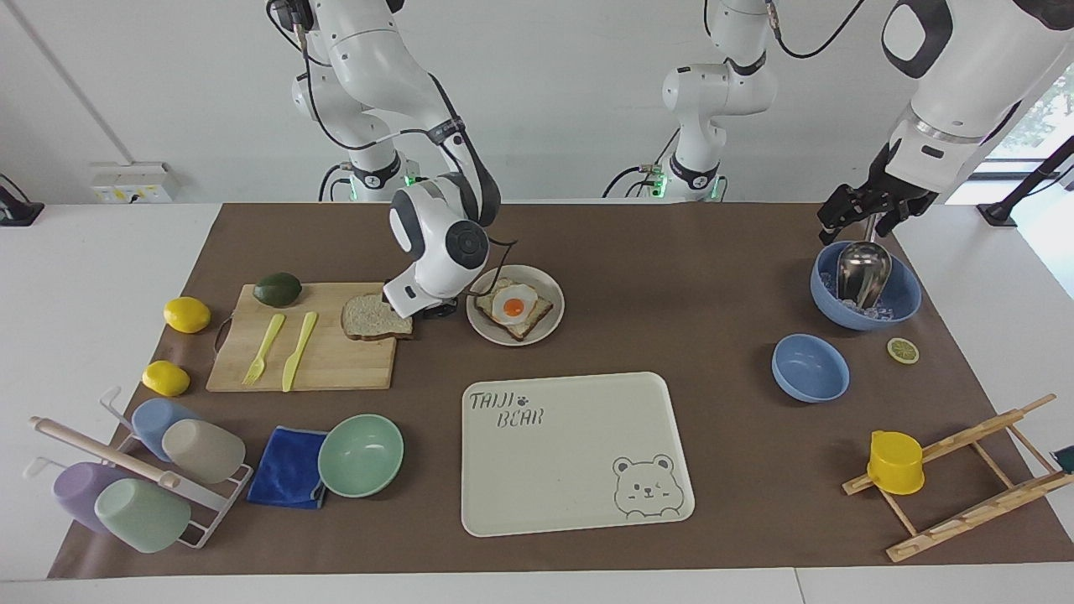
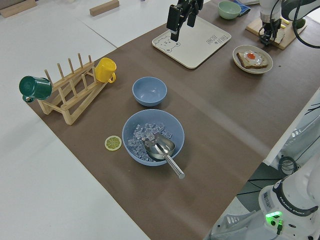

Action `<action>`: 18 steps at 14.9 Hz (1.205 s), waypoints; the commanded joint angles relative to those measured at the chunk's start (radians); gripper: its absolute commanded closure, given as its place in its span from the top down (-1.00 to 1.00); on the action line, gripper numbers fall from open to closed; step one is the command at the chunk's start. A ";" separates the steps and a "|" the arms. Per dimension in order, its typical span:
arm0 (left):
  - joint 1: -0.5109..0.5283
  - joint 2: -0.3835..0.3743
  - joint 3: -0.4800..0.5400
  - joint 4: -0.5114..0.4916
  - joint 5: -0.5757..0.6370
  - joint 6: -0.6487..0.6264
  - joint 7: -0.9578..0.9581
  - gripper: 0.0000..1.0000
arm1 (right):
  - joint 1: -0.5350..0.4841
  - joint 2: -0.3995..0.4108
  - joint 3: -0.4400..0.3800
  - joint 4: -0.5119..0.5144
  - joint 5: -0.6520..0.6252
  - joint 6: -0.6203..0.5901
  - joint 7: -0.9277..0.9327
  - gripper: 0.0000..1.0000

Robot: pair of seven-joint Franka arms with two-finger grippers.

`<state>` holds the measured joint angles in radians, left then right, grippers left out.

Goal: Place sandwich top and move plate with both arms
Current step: 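Grasp the bread slice with the right gripper and carry it over the plate, then lower the bread slice onto the egg toast with the right gripper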

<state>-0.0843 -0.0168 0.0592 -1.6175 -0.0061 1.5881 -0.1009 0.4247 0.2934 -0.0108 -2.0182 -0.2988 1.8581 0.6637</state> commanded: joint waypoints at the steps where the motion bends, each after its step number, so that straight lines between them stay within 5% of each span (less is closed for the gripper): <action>1: 0.009 -0.020 -0.004 -0.021 0.006 0.006 0.004 1.00 | -0.029 -0.031 0.008 -0.040 -0.032 0.017 0.001 0.32; 4: 0.009 -0.020 -0.004 -0.021 0.006 0.004 0.004 1.00 | -0.029 -0.033 0.008 -0.045 -0.036 0.015 0.001 0.31; 6: 0.009 -0.020 -0.004 -0.021 0.006 0.006 0.004 1.00 | -0.029 -0.039 0.008 -0.062 -0.045 0.018 0.001 0.07; 9: 0.009 -0.020 -0.004 -0.021 0.006 0.006 0.004 1.00 | -0.030 -0.036 0.008 -0.050 -0.046 0.009 -0.012 -0.87; 10: 0.009 -0.020 -0.004 -0.021 0.006 0.006 0.004 1.00 | -0.029 -0.036 0.008 -0.045 -0.046 0.003 -0.018 -1.00; 13: 0.009 -0.020 -0.004 -0.021 0.006 0.006 0.004 1.00 | -0.014 -0.025 0.009 0.017 -0.048 -0.057 -0.021 -1.00; 18: 0.009 -0.020 -0.004 -0.021 0.006 0.004 0.004 1.00 | 0.112 0.048 0.018 0.338 0.056 -0.315 -0.018 -1.00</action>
<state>-0.0843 -0.0168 0.0592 -1.6175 -0.0061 1.5881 -0.1009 0.4843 0.2741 0.0003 -1.8447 -0.3013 1.6370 0.6590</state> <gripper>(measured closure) 0.000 0.868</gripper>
